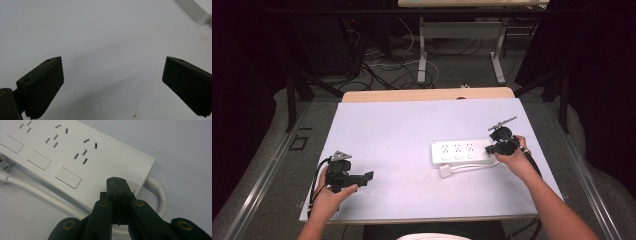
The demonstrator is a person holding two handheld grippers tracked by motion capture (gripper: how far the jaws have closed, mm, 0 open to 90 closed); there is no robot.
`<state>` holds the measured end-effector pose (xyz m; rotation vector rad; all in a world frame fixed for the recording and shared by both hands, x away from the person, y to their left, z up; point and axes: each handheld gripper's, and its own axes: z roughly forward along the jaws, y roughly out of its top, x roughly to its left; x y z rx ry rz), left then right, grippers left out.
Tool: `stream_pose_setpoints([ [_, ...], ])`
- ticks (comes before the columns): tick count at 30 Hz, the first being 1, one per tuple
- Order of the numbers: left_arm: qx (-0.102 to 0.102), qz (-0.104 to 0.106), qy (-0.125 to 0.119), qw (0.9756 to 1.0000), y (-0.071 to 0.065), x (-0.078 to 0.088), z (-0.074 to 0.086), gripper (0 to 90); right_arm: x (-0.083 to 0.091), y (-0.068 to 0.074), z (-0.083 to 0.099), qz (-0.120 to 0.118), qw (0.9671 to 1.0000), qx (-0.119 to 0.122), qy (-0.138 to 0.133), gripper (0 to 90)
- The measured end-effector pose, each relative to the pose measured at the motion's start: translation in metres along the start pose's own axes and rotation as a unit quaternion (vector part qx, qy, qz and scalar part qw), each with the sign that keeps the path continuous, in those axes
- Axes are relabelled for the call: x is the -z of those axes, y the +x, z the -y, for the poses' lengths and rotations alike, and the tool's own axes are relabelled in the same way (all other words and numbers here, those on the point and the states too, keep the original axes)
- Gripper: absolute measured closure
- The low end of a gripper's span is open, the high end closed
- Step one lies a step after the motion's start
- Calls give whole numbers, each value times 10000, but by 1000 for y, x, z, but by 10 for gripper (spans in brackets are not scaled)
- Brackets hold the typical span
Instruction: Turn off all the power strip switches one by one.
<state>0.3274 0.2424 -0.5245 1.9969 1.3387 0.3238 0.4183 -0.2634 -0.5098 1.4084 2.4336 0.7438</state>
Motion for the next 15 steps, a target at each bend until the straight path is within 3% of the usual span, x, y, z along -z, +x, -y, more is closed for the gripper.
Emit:
stream_pose_setpoints([
  [15, 19, 28, -20, 10000, 0, 0, 0, 38, 3, 13, -6, -62, 9998, 187, 3, 900],
])
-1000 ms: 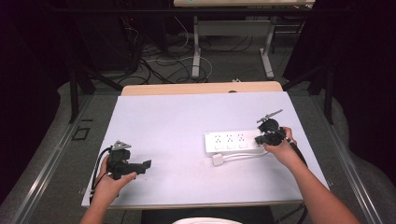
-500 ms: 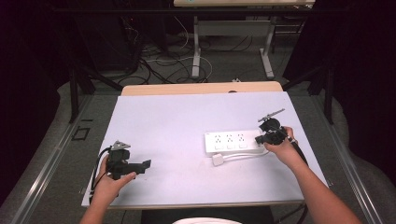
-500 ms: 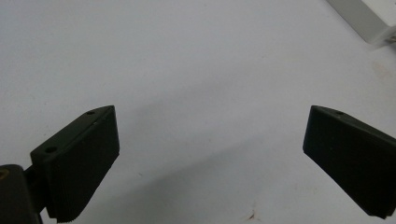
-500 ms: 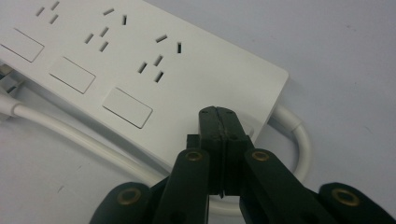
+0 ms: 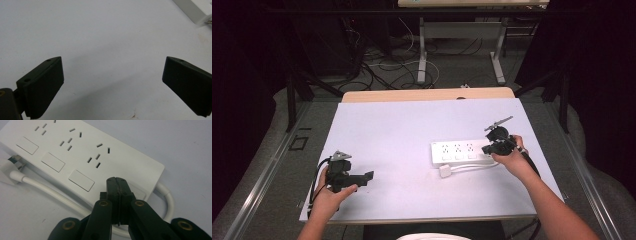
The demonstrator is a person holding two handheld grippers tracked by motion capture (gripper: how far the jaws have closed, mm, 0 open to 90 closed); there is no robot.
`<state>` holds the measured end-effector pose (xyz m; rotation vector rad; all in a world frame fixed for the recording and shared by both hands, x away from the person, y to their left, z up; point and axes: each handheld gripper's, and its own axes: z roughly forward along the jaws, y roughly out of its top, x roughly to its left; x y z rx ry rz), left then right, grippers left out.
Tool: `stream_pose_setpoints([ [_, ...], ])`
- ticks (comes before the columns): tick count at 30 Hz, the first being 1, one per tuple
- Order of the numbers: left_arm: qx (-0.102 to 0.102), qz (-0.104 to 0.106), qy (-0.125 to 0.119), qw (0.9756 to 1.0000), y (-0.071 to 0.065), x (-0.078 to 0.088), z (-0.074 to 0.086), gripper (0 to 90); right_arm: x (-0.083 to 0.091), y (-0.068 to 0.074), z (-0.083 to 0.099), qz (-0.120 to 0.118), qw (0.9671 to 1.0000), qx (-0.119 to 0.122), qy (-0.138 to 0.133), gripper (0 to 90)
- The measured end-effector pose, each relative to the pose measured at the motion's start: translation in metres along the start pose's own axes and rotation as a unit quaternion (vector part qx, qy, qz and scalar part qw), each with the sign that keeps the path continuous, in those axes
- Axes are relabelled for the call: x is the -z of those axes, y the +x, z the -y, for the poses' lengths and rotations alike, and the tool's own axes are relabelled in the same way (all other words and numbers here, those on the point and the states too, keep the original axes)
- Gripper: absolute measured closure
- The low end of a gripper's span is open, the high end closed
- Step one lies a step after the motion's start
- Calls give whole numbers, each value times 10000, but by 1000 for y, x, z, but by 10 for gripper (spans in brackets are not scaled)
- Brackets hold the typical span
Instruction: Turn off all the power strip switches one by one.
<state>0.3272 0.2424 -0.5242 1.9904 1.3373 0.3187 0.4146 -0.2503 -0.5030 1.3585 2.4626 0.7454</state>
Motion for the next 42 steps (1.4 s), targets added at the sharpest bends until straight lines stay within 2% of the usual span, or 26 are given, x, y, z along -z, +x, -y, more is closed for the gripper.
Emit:
stream_pose_setpoints([
  [6, -3, -1, 0, 10000, 0, 0, 0, 39, 1, 5, -2, -31, 9999, 93, 20, 900],
  [18, -29, -15, 12, 10000, 0, -1, 0, 39, -1, 13, -6, -110, 9998, 133, 24, 900],
  [19, -31, -15, 22, 10000, 0, 0, 0, 39, -2, 14, -6, -134, 9998, 129, -49, 900],
  [20, -44, -17, 10, 10000, 0, -1, 0, 39, -1, 14, -7, -149, 9996, 221, 10, 900],
  [25, -68, -29, -4, 10000, 0, -1, 0, 39, -3, 19, -8, -168, 9995, 262, 19, 900],
  [27, -64, -28, 2, 10000, 0, -1, 0, 39, -4, 20, -8, -182, 9995, 248, -56, 900],
  [29, -72, -34, 7, 10000, 0, -1, 1, 39, -4, 22, -10, -166, 9996, 227, 48, 900],
  [34, -67, -46, 6, 10000, -1, -1, 1, 39, -4, 25, -13, -175, 9995, 275, 43, 900],
  [35, -67, -46, 6, 10000, -1, -1, 1, 39, -5, 25, -12, -238, 9991, 361, -20, 900],
  [38, -69, -48, 1, 10000, 0, -1, 1, 39, -5, 27, -14, -191, 9994, 295, 50, 900],
  [40, -70, -45, 2, 10000, 0, -1, 1, 39, -4, 27, -14, -233, 9990, 389, 32, 900],
  [42, -72, -36, -4, 10000, 0, -1, 1, 39, -5, 28, -14, -221, 9990, 384, 25, 900],
])
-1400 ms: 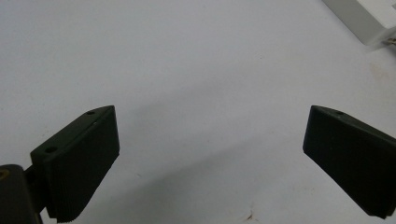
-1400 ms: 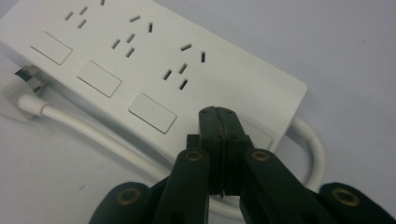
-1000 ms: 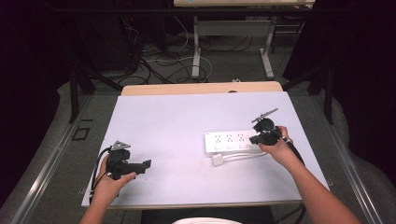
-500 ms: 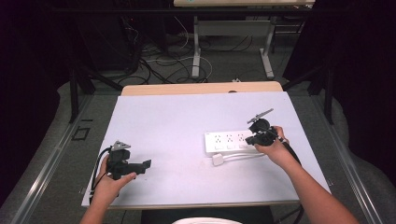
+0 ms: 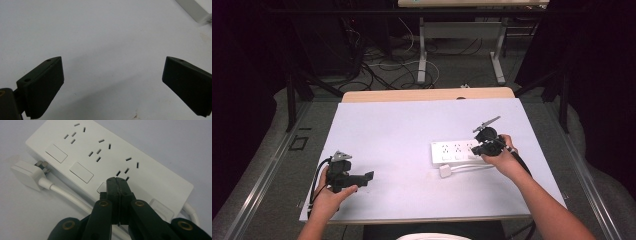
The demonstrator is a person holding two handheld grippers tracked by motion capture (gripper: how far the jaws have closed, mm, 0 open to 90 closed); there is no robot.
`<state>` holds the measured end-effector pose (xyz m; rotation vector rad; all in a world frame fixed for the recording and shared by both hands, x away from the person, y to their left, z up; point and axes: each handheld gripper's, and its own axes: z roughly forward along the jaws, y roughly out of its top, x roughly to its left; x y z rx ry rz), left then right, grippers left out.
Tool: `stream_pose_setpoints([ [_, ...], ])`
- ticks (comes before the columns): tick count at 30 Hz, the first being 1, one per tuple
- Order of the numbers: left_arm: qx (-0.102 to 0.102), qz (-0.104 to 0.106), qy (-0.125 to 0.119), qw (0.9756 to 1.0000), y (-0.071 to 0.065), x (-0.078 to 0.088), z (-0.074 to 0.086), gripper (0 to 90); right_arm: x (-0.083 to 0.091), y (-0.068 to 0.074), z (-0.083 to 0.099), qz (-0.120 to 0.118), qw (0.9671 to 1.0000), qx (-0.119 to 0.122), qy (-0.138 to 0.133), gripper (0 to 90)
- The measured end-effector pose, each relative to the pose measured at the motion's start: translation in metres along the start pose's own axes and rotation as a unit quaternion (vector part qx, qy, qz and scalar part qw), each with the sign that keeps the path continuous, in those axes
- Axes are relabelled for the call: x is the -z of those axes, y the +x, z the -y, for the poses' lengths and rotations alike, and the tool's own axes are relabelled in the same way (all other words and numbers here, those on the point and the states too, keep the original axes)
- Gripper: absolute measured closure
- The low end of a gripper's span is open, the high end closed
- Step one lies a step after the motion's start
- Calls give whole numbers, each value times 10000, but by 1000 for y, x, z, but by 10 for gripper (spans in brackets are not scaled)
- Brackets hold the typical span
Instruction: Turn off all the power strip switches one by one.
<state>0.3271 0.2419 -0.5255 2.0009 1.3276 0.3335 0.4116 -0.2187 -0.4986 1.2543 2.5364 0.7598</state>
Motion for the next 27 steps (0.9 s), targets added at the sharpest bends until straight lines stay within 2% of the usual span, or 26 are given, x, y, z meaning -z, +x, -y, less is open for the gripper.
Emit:
stream_pose_setpoints([
  [2, 24, -5, 1, 10000, -1, 0, 0, 39, -1, 0, -1, 0, 10000, 80, -1, 900],
  [5, 11, -3, 5, 10000, -1, 0, 0, 39, -2, 2, -1, -34, 10000, -35, -40, 900],
  [6, 36, -11, 10, 10000, -1, 0, 0, 39, -2, 2, -1, -28, 10000, 64, 25, 900],
  [7, 52, -14, -2, 10000, -1, 0, 0, 39, -2, 3, -2, -6, 10000, 42, 49, 900],
  [8, 48, -17, 9, 10000, -1, 0, 0, 39, -3, 2, -2, -57, 9998, 176, -31, 900],
  [16, -8, -11, 26, 10000, -1, 0, 0, 39, -7, 6, -3, -14, 9999, 110, 104, 900],
  [17, -35, -14, 57, 10000, 0, 0, 0, 39, -7, 6, -3, -60, 9998, 182, 87, 900],
  [19, -36, -14, 60, 10000, 0, 0, 0, 39, -8, 7, -4, -18, 9999, 118, 113, 900],
  [21, -36, -17, 59, 10000, 0, 0, 0, 39, -8, 7, -4, -27, 9998, 201, 91, 900],
  [26, -40, -23, 65, 10000, 0, 0, 0, 39, -11, 8, -4, -94, 9997, 207, 38, 900],
  [27, -43, -25, 67, 10000, 0, 0, 0, 39, -11, 10, -5, -81, 9998, 149, 127, 900],
])
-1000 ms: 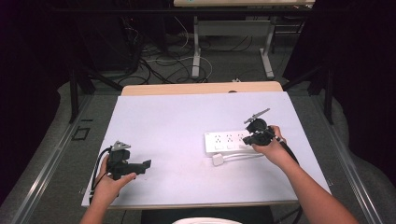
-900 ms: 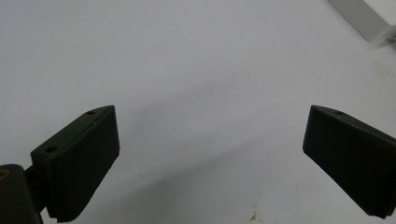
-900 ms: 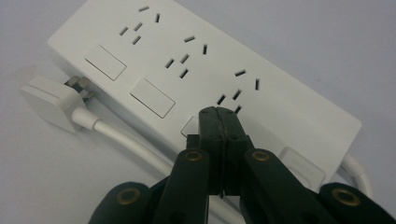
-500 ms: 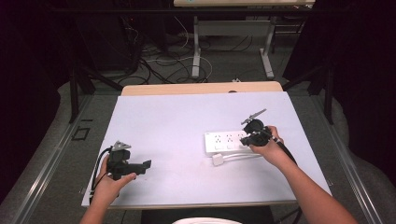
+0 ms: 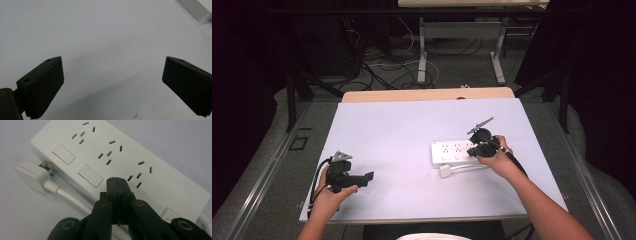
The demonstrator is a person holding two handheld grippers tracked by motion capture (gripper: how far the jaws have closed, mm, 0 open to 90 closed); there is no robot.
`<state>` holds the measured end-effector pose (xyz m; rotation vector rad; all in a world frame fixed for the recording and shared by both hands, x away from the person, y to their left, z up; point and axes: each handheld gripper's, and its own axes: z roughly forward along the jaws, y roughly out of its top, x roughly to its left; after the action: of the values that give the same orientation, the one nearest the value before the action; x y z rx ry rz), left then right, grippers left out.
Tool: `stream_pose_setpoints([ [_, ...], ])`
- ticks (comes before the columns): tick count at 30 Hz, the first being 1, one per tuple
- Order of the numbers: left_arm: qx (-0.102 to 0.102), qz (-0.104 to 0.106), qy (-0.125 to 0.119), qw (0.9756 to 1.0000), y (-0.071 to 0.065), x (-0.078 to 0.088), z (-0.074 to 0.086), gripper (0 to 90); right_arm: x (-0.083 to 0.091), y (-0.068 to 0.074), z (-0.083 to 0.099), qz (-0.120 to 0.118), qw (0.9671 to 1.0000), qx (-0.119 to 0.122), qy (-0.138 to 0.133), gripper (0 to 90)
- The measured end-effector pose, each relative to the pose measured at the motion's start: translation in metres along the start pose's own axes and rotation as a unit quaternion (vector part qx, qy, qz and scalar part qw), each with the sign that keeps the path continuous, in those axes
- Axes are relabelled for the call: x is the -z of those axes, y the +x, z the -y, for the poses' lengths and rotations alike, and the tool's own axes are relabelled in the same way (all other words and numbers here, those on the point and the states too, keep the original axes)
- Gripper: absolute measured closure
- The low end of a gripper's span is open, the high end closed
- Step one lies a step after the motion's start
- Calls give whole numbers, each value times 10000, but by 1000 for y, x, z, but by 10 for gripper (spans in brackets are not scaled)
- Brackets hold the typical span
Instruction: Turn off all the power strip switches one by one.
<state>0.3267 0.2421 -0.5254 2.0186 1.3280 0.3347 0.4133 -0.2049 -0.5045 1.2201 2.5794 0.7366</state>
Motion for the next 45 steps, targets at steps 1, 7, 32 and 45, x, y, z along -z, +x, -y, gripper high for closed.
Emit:
stream_pose_setpoints([
  [1, 2, -3, 0, 10000, 0, 0, 0, 39, -1, 0, 0, -4, 10000, 54, -16, 900],
  [7, 3, 4, -17, 10000, 0, 0, 0, 39, -5, 2, -2, -9, 10000, 48, 28, 900],
  [32, -12, -1, 10, 10000, 0, 0, 0, 39, -9, -1, -1, 16, 9999, -111, 94, 900],
  [45, -15, -2, -7, 10000, 0, 0, 1, 39, -12, 3, 0, -234, 9997, -64, 73, 900],
])
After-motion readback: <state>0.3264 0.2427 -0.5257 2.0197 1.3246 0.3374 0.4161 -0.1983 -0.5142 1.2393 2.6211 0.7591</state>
